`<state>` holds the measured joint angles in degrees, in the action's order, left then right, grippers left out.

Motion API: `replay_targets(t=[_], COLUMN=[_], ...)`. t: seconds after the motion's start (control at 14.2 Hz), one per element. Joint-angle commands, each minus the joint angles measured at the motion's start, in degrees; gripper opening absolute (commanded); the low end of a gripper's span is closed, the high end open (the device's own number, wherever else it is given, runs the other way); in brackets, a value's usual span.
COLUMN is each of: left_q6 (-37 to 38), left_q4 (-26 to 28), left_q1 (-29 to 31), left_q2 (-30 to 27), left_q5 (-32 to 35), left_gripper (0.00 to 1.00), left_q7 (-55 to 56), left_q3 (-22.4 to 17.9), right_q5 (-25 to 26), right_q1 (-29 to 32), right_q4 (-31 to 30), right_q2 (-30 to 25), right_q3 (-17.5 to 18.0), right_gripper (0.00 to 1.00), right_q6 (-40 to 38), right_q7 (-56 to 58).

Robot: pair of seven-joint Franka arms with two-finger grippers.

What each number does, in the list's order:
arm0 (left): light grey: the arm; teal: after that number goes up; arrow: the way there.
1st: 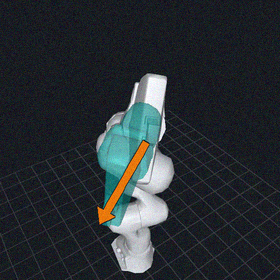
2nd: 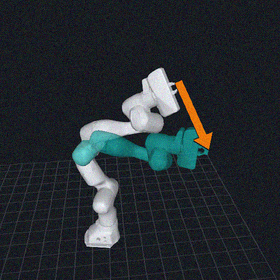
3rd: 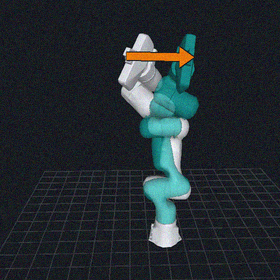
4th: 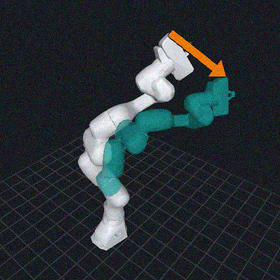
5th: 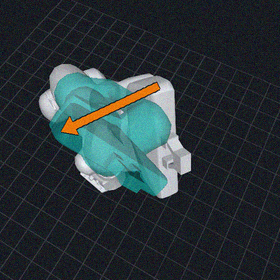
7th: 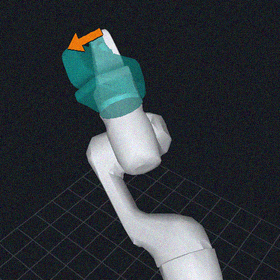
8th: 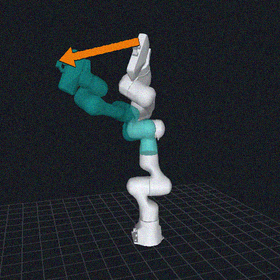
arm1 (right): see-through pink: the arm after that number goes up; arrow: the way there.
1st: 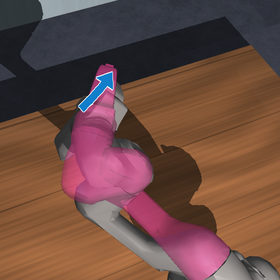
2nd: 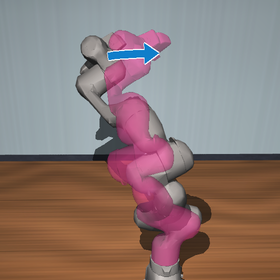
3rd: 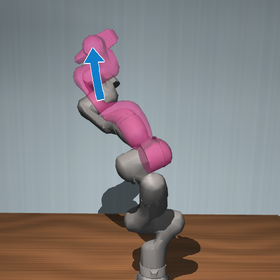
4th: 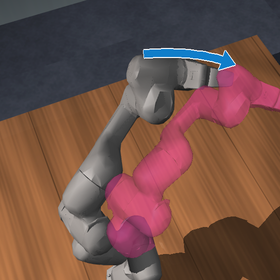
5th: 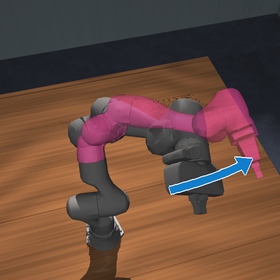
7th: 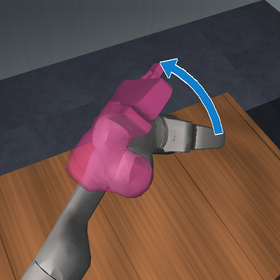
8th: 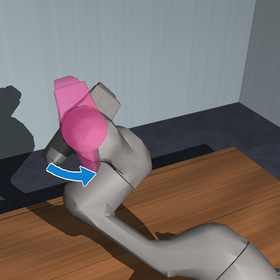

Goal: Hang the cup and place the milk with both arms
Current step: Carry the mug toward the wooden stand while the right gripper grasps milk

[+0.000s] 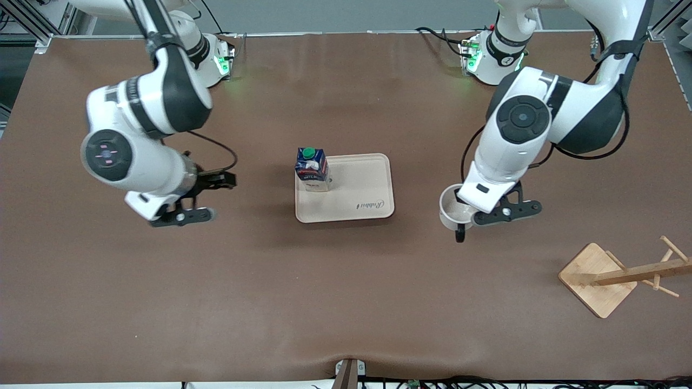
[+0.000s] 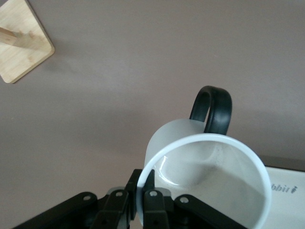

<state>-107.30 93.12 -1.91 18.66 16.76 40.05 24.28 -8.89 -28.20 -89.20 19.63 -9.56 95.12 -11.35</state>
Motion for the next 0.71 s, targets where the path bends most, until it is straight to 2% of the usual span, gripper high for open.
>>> replay_targets(t=[0.0, 0.21, 0.35, 0.64], left_q6=[1.0, 2.9, 4.4, 4.7], left_q4=[-0.2, 0.1, -0.1, -1.9], left_q1=[2.3, 4.8, 7.3, 14.1], left_q2=[-1.1, -2.9, -4.7, -6.4], left_q5=[0.5, 0.9, 0.8, 0.7], left_gripper=[0.0, 0.0, 0.0, 0.0], left_q7=[-0.6, -3.9, -10.1, -26.1], left_q3=[0.2, 0.3, 0.3, 0.3], right_q5=[-5.5, -8.1, -8.1, -8.1], right_q1=[-2.1, -6.1, -10.4, -14.7], right_q4=[-9.1, -11.7, -11.7, -11.7], right_q2=[-4.7, -5.1, -5.0, -4.5], right_q3=[-0.5, -0.5, -0.5, -0.5], right_gripper=[1.0, 1.0, 1.0, 1.0], right_q6=[6.6, 10.9, 12.8, 15.4], right_q7=[-4.3, -10.2, -18.2, -21.2])
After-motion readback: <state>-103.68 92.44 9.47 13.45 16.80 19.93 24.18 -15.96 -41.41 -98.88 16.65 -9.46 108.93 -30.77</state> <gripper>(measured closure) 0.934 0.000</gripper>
